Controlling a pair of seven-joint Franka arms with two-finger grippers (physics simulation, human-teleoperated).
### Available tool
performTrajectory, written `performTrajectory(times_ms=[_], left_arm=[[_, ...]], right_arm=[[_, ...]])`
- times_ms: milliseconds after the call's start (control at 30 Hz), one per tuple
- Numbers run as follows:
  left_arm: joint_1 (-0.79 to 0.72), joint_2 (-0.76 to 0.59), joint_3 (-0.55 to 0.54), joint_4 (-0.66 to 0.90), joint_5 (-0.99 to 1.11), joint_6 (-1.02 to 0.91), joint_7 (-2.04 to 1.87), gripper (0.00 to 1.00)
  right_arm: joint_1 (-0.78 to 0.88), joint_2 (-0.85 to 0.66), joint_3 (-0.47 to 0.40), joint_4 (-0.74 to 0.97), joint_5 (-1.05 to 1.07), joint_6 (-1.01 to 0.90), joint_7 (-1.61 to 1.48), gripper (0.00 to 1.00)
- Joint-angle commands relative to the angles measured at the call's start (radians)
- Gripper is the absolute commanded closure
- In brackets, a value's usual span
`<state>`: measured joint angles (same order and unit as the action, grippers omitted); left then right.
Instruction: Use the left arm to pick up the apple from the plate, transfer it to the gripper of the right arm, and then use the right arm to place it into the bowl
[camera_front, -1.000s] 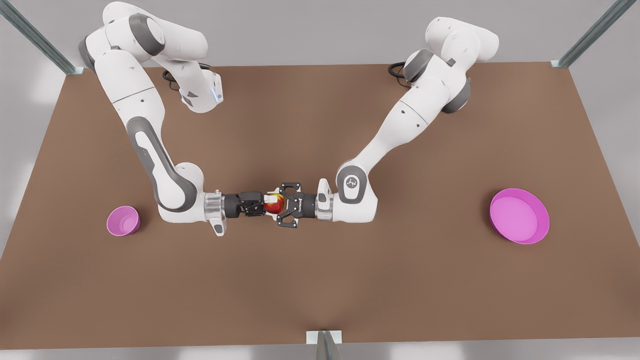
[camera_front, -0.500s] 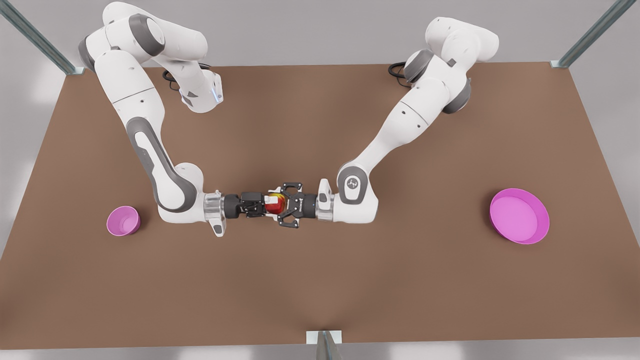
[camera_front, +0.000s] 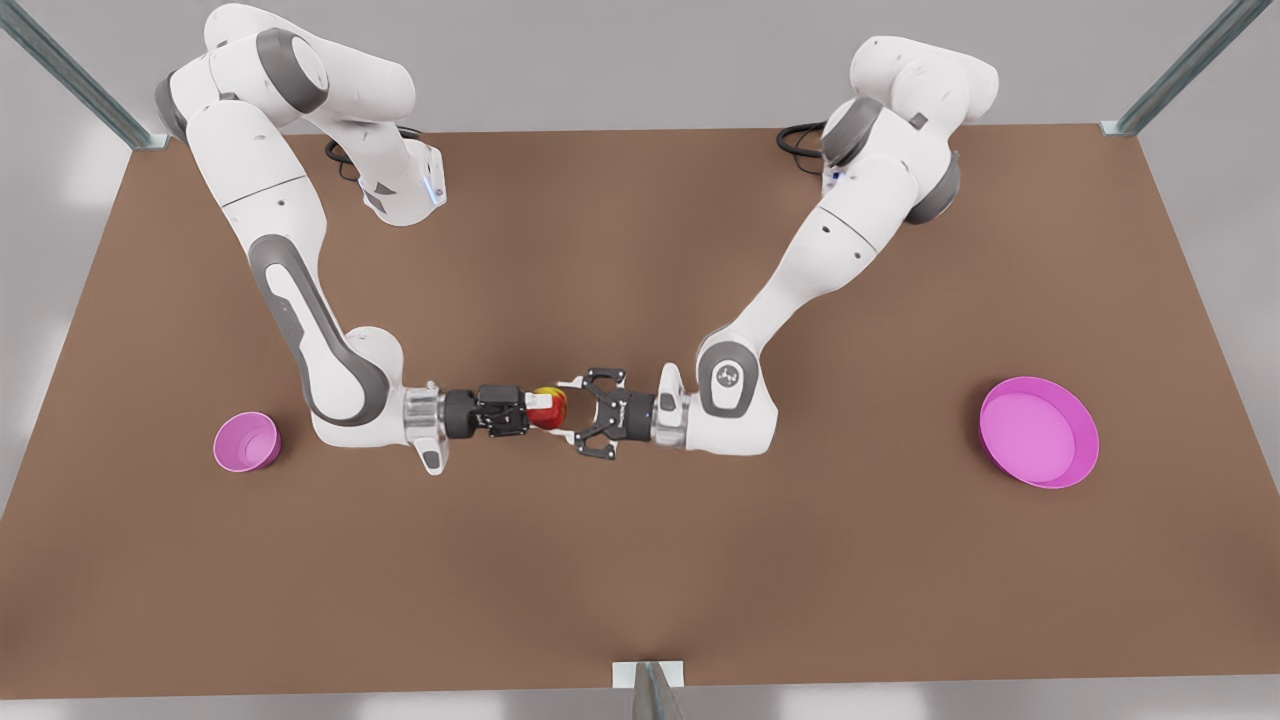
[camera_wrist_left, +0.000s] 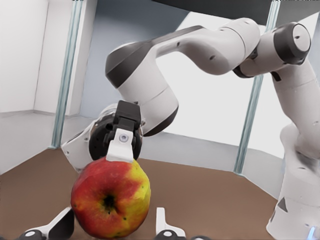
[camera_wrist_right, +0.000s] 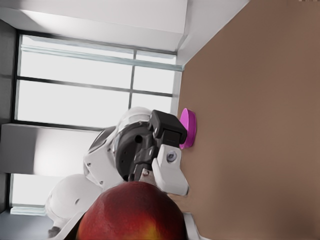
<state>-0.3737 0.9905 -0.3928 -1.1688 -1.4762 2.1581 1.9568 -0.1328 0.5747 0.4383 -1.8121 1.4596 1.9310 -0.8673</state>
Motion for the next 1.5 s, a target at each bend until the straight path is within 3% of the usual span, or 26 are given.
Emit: performTrajectory(times_ms=[0,133,167,267,400,567,600,667,767,833,867,933,1167,1233,1467], left_arm=[[0.016,-0.010,0.000,-0.017,0.002,-0.058,0.011,0.16],[0.088,-0.044,0.003,-0.084,0.049,-0.150,0.008,0.13],[0.127,-0.044,0.009,-0.107,0.056,-0.219,0.010,0.00],[0.245,-0.079,0.017,-0.117,0.422,-0.276,-0.170,0.00],[0.354,-0.245,0.042,-0.107,1.030,-0.422,-0.641,0.00],[0.397,-0.441,0.052,-0.106,1.522,-0.590,-1.044,0.00],[0.392,-0.481,0.055,-0.106,1.606,-0.664,-1.368,0.00],[0.427,-0.518,0.054,-0.061,1.613,-0.712,-1.628,0.00],[0.480,-0.679,0.077,-0.057,1.607,-0.707,-1.888,0.00],[0.274,-0.811,0.425,-0.112,1.440,-0.690,-1.892,0.00],[0.277,-0.881,0.428,-0.228,1.438,-0.604,-1.902,0.00],[0.297,-0.862,0.427,-0.316,1.446,-0.583,-1.902,0.00],[0.291,-0.848,0.427,-0.278,1.444,-0.600,-1.964,0.00],[0.289,-0.852,0.427,-0.278,1.444,-0.600,-1.963,0.00],[0.289,-0.851,0.425,-0.278,1.444,-0.600,-1.964,0.00]], right_arm=[[-0.001,-0.001,0.000,0.000,-0.004,-0.004,-0.007,0.33],[-0.007,-0.001,-0.012,0.011,-0.010,-0.006,-0.004,0.33],[-0.019,-0.001,-0.015,0.030,-0.047,-0.009,0.008,0.33],[-0.048,0.001,-0.018,0.048,-0.053,-0.020,0.011,0.33],[-0.048,0.028,-0.101,0.125,-0.054,-0.066,0.057,0.32],[-0.140,0.028,-0.135,0.158,-0.151,-0.218,0.117,0.32],[-0.166,0.030,-0.136,0.178,-0.179,-0.259,0.137,0.32],[-0.191,0.037,-0.164,0.203,-0.212,-0.329,0.140,0.32],[-0.192,0.074,-0.269,0.290,-0.243,-0.492,0.160,0.32],[-0.192,0.094,-0.345,0.338,-0.265,-0.585,0.168,0.32],[-0.192,0.106,-0.381,0.366,-0.269,-0.645,0.168,0.32],[-0.231,0.108,-0.406,0.367,-0.304,-0.715,0.157,0.32],[-0.406,0.247,-0.408,0.619,-0.458,-0.908,0.157,0.32],[-0.413,0.292,-0.451,0.691,-0.473,-0.951,0.143,0.32],[-0.364,0.277,-0.441,0.700,-0.685,-0.842,0.059,0.32]])
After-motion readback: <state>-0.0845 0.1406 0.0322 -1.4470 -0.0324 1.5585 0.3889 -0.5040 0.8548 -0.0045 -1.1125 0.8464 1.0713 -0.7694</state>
